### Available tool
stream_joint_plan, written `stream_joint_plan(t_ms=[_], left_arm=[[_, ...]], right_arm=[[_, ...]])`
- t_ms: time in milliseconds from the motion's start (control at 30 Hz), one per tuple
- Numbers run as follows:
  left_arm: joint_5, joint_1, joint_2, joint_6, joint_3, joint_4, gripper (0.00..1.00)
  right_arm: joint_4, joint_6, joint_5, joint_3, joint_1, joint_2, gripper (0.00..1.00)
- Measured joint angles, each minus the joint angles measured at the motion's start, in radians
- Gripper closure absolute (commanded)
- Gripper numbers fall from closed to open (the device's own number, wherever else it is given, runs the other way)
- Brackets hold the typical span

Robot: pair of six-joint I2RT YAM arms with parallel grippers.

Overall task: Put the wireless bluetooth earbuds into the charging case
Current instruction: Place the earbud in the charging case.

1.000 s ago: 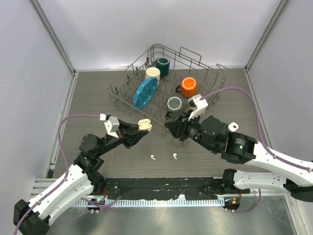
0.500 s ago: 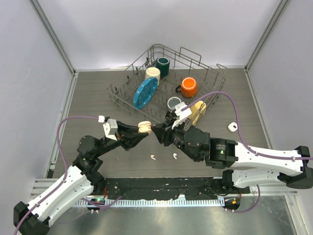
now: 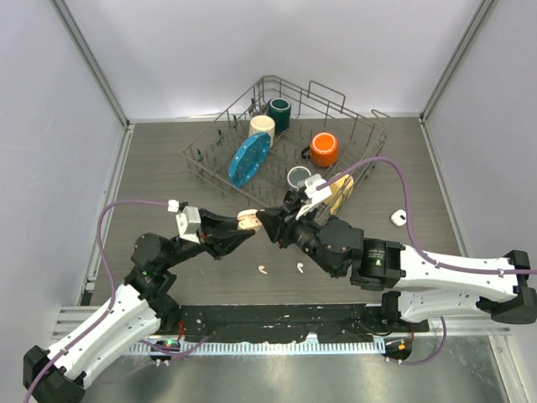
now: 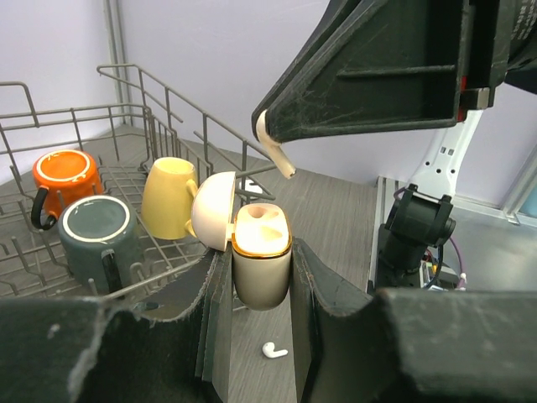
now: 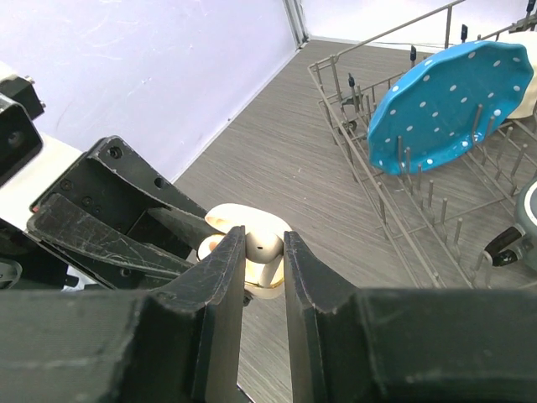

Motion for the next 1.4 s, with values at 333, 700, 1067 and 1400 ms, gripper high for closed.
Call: stream_joint_plan(t_ms=[333,700,1067,1400], left_arm=[[0.006,-0.001,0.0,0.0,0.0,0.006,1.0],[0.006,-0.001,0.007,-0.005,0.0,0.015,1.0],[0.005,-0.001,0.024,-0.017,0.0,0.027,1.0],[0.002,-0.003,0.024,-0.028,0.0,0.027,1.0]], right_arm=[[0.055,0.001,-0.004,-0.05,0.0,0.0,0.99],[0.107,0.0,-0.007,-0.071,0.0,0.0,0.99],[0.193,-0.032,0.009,-0.116,0.0,0.016,0.99],[0.245,-0.064,0.014,-0.148,0.0,0.017,0.99]])
